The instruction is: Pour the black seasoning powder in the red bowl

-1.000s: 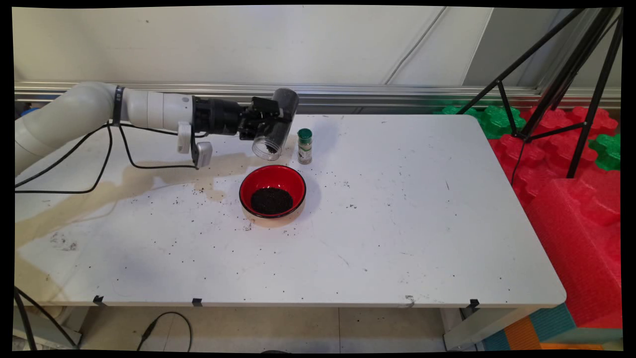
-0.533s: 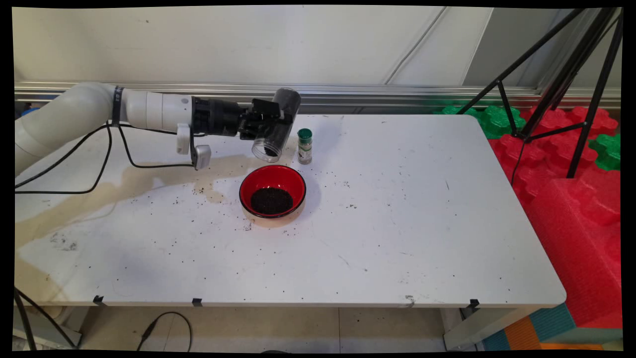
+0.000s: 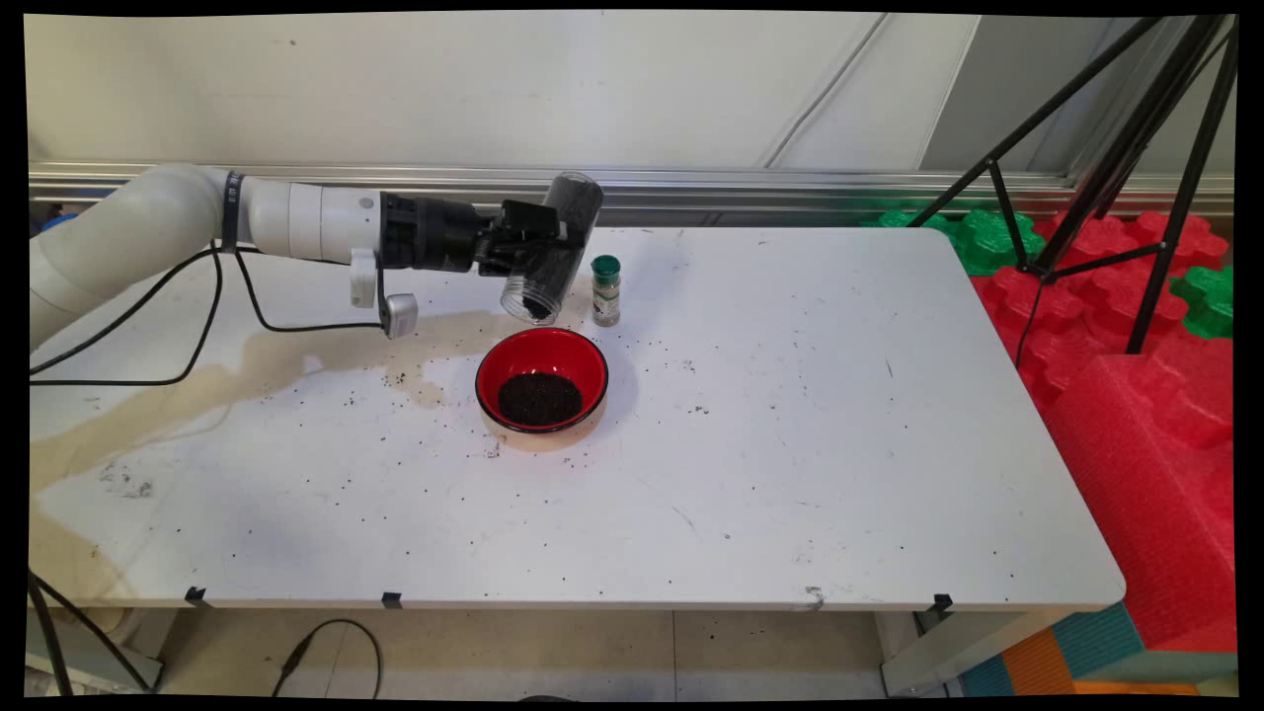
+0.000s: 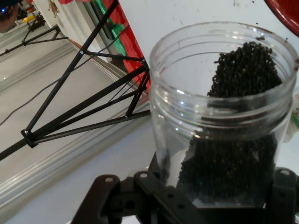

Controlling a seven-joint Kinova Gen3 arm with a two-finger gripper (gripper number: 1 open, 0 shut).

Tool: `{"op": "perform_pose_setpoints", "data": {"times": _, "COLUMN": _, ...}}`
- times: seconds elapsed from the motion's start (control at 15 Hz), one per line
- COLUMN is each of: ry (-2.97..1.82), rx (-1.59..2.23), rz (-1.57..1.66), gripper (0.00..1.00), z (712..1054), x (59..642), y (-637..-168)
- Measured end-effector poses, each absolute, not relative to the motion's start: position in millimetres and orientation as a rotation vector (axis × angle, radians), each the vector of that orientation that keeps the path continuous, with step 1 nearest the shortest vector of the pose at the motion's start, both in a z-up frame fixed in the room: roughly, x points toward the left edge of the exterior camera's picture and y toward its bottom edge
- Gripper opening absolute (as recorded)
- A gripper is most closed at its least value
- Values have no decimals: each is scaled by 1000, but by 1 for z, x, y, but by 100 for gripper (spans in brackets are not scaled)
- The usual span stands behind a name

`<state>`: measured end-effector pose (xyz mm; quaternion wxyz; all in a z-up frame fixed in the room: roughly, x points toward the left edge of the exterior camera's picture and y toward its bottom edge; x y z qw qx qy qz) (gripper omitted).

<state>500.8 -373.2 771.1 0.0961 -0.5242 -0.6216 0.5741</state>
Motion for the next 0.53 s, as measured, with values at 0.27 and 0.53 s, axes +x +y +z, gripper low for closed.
{"op": "perform_pose_setpoints", "data": {"times": 0.27, "ry": -1823, "rx": -1576, "rz": 1714, "gripper": 0, "z": 773, "x": 499, "y": -372}}
{"op": "perform_pose_setpoints", "data": {"times": 0.53, "ry": -1806, "rx": -1596, "rz": 1725, "gripper": 0, "z": 774, "x": 497, "y": -371}}
